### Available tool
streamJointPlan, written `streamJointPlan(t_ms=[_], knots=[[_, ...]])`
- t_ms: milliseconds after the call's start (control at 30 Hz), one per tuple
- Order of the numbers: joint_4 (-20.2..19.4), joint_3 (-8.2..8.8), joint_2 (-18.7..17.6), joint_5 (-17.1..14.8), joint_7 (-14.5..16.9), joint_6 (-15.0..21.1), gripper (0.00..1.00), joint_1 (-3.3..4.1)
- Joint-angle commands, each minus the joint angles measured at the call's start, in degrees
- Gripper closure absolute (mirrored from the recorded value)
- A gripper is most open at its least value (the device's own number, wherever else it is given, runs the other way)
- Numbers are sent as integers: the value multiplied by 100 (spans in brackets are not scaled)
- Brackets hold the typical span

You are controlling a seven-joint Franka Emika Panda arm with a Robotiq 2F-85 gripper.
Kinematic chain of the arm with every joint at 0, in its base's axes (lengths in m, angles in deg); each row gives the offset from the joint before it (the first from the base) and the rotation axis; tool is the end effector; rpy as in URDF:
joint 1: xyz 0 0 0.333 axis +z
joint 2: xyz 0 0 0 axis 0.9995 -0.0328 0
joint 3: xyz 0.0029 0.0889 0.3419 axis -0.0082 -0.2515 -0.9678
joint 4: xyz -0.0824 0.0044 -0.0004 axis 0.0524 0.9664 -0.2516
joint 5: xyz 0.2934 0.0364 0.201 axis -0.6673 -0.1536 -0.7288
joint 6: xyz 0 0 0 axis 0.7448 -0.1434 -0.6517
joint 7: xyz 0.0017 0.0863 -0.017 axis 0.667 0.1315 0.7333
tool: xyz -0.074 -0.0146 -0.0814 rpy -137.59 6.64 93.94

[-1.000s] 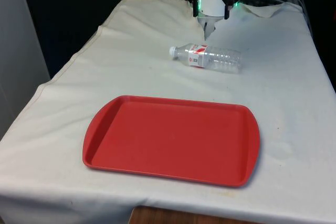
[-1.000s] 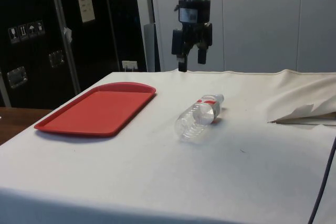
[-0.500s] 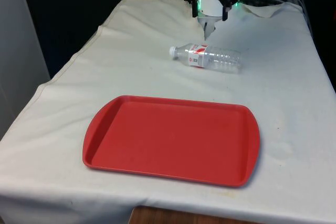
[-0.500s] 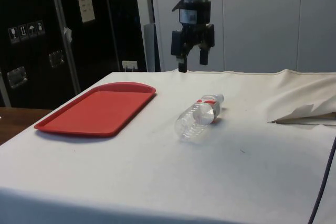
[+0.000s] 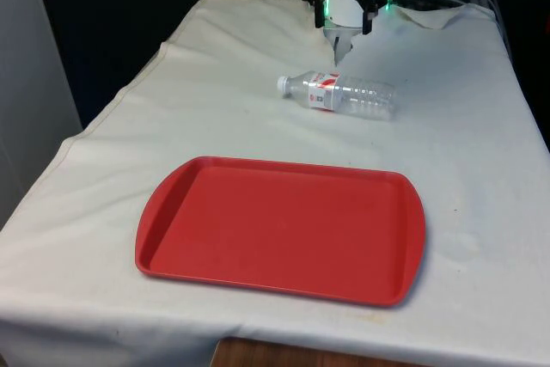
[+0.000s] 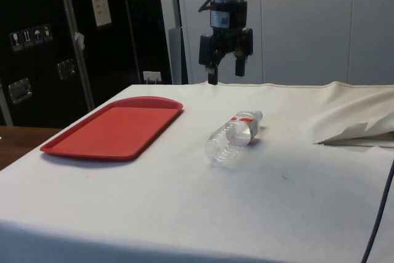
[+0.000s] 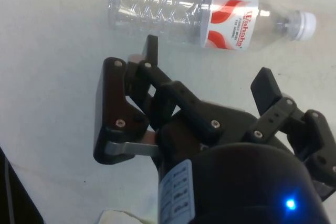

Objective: Place the bottle upright on the tray.

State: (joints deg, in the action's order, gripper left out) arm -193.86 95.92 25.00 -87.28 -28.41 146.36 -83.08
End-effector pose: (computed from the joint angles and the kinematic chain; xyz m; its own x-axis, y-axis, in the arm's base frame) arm 0.3948 -0.0145 0.3699 0.9063 -0.4153 0.0782 -0.4109 -0.9093 -0.0663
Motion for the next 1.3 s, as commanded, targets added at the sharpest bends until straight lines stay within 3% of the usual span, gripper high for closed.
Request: streamJointPlan(t_ms=[0,233,1267], knots=[[-6,-11,0,29,-86,52,0,-23],[6,0,0,0,-189,0,0,0],[11,6,0,17,-1043,34,0,-23]])
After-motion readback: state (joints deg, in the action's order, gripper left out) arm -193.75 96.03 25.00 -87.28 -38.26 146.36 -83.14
